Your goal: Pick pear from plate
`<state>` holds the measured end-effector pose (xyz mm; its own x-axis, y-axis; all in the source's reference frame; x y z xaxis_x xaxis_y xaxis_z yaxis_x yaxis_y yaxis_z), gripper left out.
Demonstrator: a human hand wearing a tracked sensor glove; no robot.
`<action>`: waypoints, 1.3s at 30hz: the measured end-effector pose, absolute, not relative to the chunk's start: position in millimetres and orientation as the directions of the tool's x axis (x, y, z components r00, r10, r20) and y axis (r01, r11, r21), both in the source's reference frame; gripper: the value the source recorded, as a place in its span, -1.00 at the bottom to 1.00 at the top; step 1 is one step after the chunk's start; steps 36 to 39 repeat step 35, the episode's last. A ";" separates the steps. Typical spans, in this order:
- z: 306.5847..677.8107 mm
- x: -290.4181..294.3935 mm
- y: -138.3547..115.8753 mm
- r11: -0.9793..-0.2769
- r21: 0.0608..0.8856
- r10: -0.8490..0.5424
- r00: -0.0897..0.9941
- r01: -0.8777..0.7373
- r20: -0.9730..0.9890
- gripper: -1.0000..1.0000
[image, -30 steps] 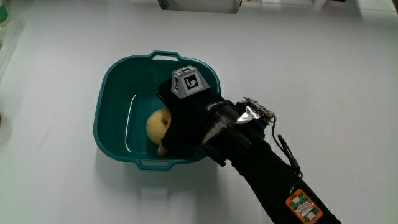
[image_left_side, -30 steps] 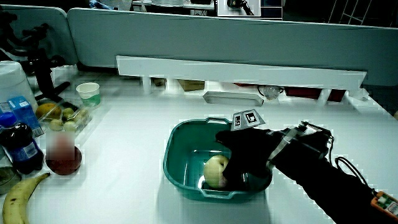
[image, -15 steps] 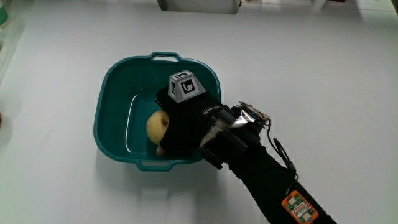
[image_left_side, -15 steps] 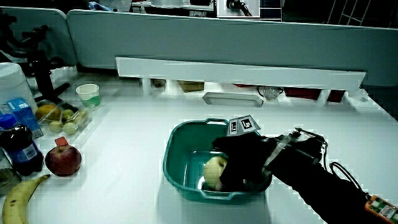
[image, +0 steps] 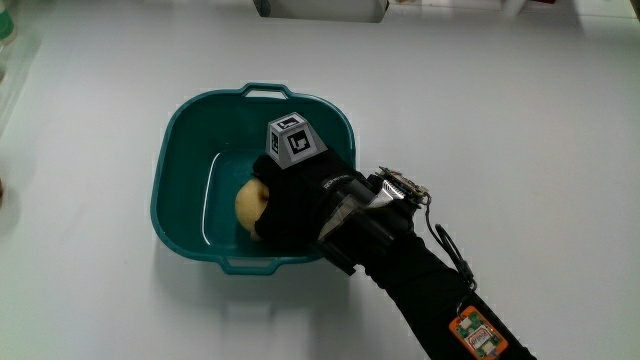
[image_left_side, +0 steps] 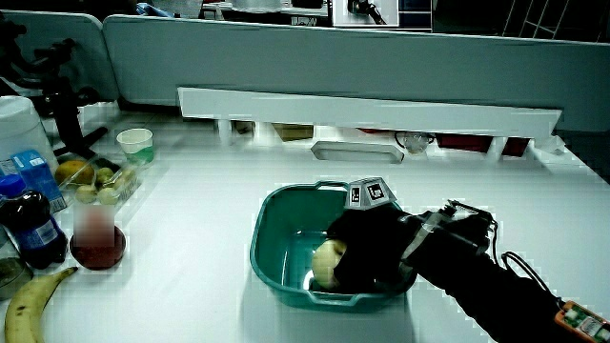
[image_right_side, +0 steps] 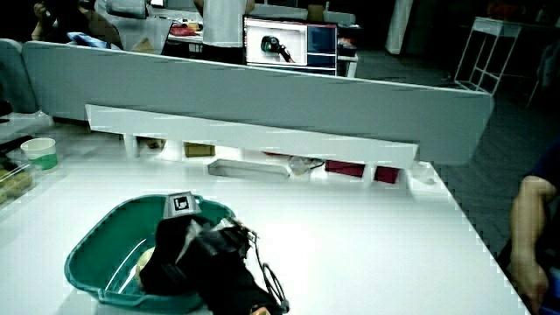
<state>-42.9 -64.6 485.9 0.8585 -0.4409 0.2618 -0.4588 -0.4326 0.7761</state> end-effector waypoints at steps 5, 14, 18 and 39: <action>477.6 -45.2 -63.0 -0.446 0.747 -0.467 0.840 -0.492 0.275 1.00; 457.5 -37.8 -70.9 -0.474 0.716 -0.457 0.839 -0.512 0.297 1.00; 443.6 -29.3 -77.2 -0.497 0.709 -0.457 0.845 -0.501 0.277 1.00; 380.2 25.6 -100.3 -0.497 0.656 -0.425 0.818 -0.569 0.388 1.00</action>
